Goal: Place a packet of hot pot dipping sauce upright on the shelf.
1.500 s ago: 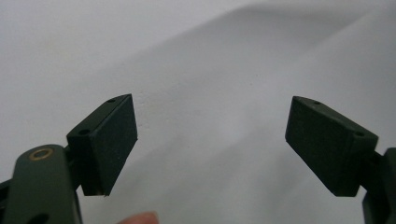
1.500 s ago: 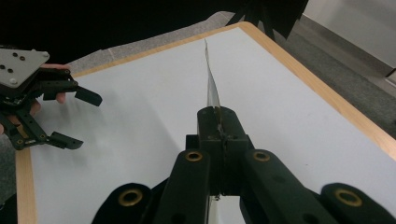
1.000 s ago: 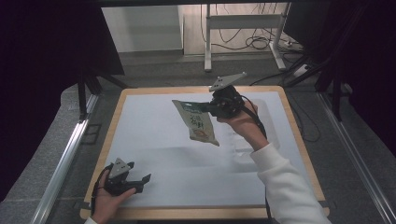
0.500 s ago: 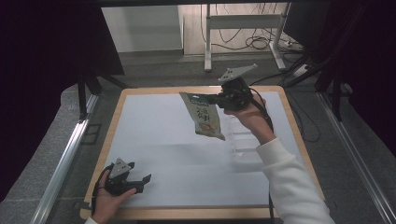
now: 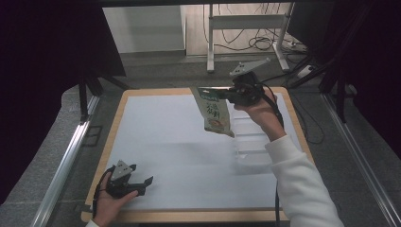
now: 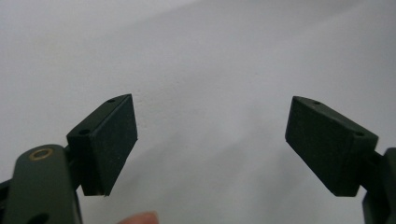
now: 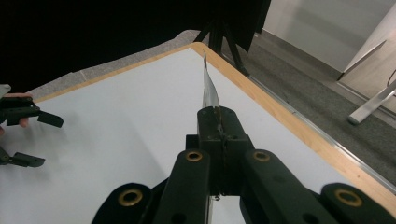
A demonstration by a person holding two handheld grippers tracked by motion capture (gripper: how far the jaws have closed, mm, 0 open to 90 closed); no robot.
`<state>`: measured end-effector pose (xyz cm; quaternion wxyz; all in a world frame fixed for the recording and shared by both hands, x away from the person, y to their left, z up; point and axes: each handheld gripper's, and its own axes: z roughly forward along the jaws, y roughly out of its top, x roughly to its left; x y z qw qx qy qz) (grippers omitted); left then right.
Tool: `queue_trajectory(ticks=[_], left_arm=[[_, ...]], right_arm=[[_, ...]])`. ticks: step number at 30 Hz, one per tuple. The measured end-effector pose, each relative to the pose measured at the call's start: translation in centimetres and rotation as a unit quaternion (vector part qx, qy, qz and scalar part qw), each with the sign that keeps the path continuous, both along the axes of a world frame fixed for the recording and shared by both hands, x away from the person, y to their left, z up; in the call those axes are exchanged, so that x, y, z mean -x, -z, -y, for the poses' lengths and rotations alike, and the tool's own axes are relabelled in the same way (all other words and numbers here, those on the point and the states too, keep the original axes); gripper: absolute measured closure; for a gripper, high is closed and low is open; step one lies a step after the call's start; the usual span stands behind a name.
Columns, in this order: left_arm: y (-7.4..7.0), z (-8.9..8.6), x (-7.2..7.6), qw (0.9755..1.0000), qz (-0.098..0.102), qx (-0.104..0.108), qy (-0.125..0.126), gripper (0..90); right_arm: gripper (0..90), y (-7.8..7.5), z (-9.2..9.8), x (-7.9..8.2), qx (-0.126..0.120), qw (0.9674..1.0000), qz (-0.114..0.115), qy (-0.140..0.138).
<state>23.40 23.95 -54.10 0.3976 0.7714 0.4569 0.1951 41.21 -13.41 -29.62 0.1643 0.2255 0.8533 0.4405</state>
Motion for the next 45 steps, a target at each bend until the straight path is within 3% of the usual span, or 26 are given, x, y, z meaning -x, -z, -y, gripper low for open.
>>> queue_trajectory(ticks=[25,45], left_arm=[[0.0,0.0,0.0,1.0000,0.000,0.001,-0.001,16.8],[0.0,0.0,0.0,1.0000,0.002,0.001,-0.002,16.9]], right_arm=[[90.0,-2.0,2.5,-1.6,-0.006,0.9994,0.021,0.026],[89.9,-1.9,5.2,-3.7,-0.002,0.9978,0.021,0.063]])
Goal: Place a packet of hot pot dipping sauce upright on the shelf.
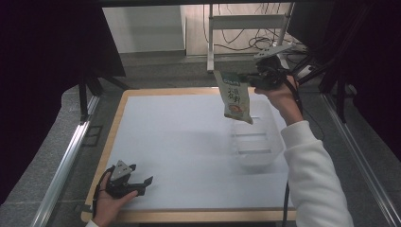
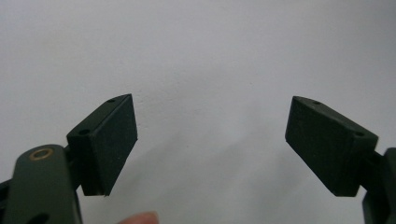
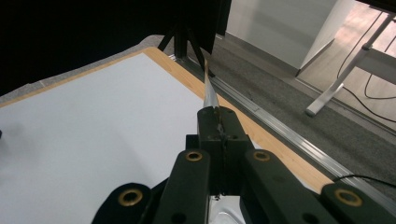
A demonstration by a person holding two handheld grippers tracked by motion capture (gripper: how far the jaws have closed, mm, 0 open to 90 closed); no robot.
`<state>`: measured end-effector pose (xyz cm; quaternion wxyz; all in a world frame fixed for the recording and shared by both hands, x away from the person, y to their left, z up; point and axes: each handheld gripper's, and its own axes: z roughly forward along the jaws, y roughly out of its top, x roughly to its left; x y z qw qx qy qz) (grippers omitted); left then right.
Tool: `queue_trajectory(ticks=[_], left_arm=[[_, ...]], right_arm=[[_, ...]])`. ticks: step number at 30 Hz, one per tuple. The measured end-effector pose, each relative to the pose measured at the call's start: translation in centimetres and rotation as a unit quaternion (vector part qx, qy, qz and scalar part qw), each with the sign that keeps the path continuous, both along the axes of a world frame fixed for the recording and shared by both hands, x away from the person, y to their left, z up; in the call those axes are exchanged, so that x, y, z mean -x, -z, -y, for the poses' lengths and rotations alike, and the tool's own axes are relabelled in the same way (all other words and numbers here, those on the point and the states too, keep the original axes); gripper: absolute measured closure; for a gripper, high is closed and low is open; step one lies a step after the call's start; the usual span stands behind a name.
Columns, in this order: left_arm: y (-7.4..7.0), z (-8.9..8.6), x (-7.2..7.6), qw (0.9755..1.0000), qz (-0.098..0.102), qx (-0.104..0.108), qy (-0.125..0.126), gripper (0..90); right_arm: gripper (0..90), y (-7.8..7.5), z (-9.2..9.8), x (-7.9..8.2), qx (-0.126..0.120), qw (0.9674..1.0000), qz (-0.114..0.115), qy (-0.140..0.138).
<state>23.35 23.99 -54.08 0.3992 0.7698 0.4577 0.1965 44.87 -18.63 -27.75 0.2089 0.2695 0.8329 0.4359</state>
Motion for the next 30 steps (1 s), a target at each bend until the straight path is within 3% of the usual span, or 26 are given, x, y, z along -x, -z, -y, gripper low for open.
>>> queue_trajectory(ticks=[17,30], left_arm=[[0.0,-0.1,0.0,1.0000,-0.001,-0.001,0.000,16.9],[0.1,0.0,0.0,1.0000,-0.004,-0.001,-0.001,16.9]], right_arm=[[89.9,1.3,2.2,-1.9,0.000,0.9999,-0.001,0.017],[89.9,2.4,2.7,-3.1,0.008,0.9995,-0.003,0.032]])
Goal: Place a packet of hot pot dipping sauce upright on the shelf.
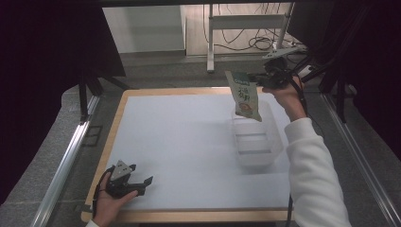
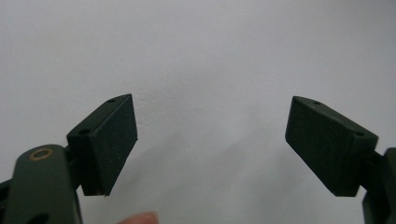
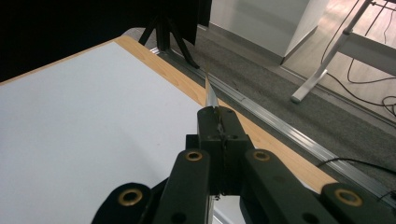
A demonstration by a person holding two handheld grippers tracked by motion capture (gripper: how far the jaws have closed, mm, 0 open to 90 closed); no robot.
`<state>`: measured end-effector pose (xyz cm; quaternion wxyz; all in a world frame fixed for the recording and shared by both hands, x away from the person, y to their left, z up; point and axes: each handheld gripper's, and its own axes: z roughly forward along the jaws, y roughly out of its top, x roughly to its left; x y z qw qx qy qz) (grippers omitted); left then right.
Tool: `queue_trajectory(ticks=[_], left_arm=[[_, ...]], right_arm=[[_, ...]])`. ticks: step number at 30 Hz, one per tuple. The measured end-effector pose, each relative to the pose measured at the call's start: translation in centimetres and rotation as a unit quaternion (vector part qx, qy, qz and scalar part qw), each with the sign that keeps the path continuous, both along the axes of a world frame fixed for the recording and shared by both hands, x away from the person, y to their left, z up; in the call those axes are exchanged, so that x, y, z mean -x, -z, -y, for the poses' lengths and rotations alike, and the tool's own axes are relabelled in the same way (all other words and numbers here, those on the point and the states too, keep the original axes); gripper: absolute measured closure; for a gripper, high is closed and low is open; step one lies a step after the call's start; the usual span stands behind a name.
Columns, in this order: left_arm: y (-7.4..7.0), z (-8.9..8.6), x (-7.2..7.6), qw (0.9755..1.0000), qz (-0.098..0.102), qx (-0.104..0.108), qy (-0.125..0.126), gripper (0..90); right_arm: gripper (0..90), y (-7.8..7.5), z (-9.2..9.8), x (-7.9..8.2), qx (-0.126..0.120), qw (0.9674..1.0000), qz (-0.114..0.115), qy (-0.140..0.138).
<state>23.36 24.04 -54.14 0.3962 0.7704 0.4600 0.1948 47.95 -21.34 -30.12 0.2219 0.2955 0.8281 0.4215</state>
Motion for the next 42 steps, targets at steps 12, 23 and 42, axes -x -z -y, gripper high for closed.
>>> queue_trajectory(ticks=[12,23,42], left_arm=[[0.0,-0.1,0.0,1.0000,0.000,0.003,-0.001,16.9],[0.0,0.0,0.0,1.0000,-0.001,0.001,0.000,16.8],[0.1,0.2,0.0,1.0000,-0.002,0.000,0.003,16.8]], right_arm=[[89.9,1.7,0.2,-1.8,0.004,0.9998,0.001,0.019],[89.8,4.0,1.2,-3.3,-0.005,0.9988,-0.008,0.047],[84.1,6.7,3.8,-2.6,0.014,0.9953,-0.040,0.087]])
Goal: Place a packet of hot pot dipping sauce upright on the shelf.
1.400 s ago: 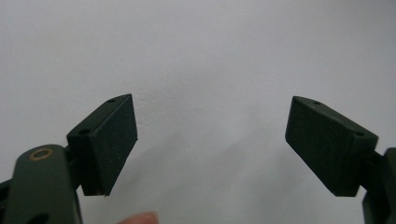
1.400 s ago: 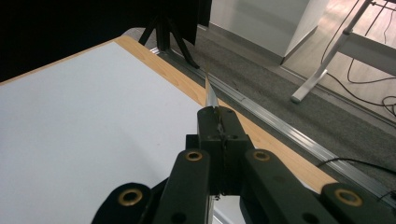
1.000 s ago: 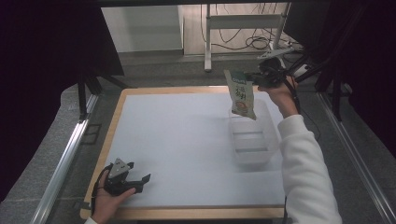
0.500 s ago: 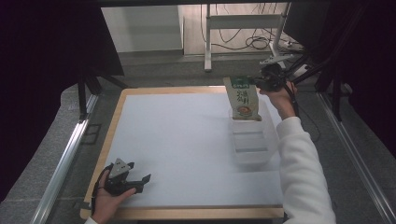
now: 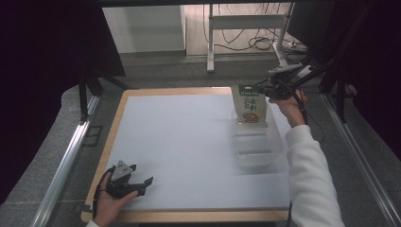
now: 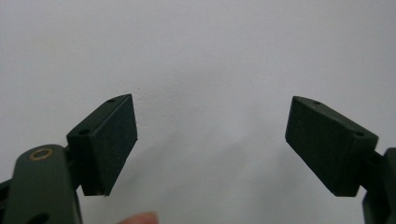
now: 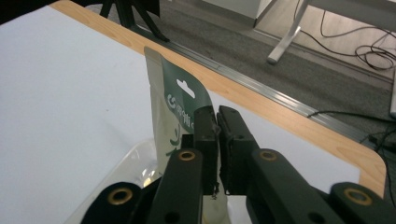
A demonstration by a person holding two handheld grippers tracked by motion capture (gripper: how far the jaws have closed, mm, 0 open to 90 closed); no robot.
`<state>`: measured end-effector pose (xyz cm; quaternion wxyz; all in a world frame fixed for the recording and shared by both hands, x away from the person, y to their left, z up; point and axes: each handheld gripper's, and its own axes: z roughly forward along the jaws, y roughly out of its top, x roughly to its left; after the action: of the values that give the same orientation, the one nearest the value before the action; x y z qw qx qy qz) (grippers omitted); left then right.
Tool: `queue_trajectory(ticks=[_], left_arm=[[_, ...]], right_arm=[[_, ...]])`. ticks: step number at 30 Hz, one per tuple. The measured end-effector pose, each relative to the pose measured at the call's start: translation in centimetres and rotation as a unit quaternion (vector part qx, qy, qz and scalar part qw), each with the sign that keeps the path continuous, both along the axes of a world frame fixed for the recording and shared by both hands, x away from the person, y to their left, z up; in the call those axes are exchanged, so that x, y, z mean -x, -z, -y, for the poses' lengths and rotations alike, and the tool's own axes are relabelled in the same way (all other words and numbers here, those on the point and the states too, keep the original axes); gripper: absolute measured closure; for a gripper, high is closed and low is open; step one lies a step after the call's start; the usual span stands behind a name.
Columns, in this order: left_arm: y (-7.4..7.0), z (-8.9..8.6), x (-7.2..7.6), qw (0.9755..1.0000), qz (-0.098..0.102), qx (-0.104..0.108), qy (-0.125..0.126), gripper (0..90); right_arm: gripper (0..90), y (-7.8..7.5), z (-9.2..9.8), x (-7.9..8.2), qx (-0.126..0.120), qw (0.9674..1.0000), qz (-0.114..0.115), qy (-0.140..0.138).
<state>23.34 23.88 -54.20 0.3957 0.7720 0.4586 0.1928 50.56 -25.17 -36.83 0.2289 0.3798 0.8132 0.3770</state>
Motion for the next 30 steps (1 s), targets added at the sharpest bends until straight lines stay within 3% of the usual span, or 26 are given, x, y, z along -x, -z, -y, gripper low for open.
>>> queue_trajectory(ticks=[4,5,6,11,16,23,26,27,30], left_arm=[[0.0,0.0,0.0,1.0000,0.001,-0.001,0.000,16.8],[0.0,0.0,0.0,1.0000,0.001,-0.001,0.000,16.8],[0.0,0.0,0.0,1.0000,0.001,-0.001,0.000,16.8],[0.0,0.1,0.0,1.0000,0.001,-0.001,0.000,16.8],[0.0,0.0,0.1,1.0000,0.002,-0.002,0.000,16.8],[-0.1,0.0,0.2,1.0000,0.003,-0.001,0.000,16.8],[-0.1,0.1,0.2,1.0000,0.003,-0.002,0.001,16.8],[-0.1,0.1,0.2,1.0000,0.003,-0.003,0.000,16.8],[-0.1,0.1,0.2,1.0000,0.004,-0.003,-0.001,16.8]], right_arm=[[65.7,0.3,0.3,0.4,-0.005,1.0000,-0.004,0.005],[60.8,0.3,0.3,0.6,-0.004,0.9999,0.000,0.010],[49.9,0.1,0.0,1.0,0.000,0.9996,0.019,0.020],[37.8,-0.4,-0.9,2.0,-0.009,0.9990,0.035,0.026],[34.3,-0.9,-1.7,3.4,-0.039,0.9985,0.036,0.013],[31.5,-0.5,-3.1,6.0,-0.073,0.9966,0.022,-0.029],[30.4,0.1,-4.0,7.8,-0.078,0.9954,0.018,-0.052],[29.9,0.6,-4.6,9.2,-0.078,0.9946,0.018,-0.066],[29.6,1.2,-5.2,10.5,-0.088,0.9926,0.011,-0.084]])
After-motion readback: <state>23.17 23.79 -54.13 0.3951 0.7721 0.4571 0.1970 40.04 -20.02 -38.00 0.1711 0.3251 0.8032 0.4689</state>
